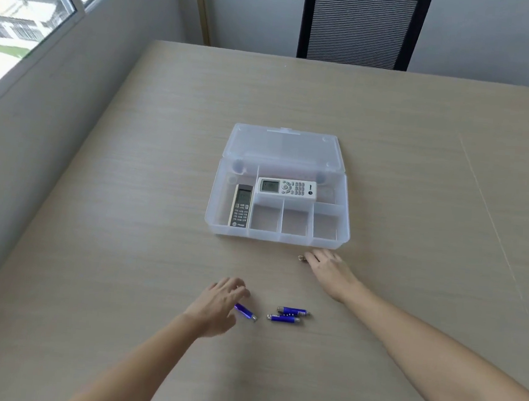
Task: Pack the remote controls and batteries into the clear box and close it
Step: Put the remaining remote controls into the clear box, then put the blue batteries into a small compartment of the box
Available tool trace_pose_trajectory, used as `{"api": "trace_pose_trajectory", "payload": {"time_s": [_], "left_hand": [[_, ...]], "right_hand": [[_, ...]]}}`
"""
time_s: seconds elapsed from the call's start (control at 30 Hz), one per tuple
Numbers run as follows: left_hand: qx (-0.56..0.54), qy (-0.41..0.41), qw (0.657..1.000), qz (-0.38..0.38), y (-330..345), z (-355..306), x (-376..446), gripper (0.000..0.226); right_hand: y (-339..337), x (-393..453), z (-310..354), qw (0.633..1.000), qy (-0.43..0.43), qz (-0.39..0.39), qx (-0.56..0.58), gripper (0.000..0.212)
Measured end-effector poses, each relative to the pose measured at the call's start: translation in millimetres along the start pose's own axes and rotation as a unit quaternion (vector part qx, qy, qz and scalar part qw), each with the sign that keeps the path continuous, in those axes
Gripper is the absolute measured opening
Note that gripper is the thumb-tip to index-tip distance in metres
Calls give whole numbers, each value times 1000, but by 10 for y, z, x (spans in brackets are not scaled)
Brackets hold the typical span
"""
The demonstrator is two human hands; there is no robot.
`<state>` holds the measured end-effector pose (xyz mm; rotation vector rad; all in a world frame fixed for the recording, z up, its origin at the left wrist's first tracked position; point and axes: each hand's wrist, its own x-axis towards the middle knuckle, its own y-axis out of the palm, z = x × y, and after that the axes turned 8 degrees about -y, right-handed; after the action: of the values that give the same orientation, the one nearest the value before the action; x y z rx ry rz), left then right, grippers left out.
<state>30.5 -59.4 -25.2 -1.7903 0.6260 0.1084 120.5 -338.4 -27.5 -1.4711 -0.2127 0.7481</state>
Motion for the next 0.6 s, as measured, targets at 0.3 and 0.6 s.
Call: {"api": "trace_pose_trajectory", "payload": {"time_s": [0.3, 0.6], "left_hand": [[-24, -82, 996, -26, 240, -54, -66, 13], [-320, -179, 914, -175, -483, -290, 513, 14]], "right_hand": [[8, -256, -7, 983, 79, -42, 158, 12], [-642, 221, -570, 908, 215, -261, 247, 28]]}}
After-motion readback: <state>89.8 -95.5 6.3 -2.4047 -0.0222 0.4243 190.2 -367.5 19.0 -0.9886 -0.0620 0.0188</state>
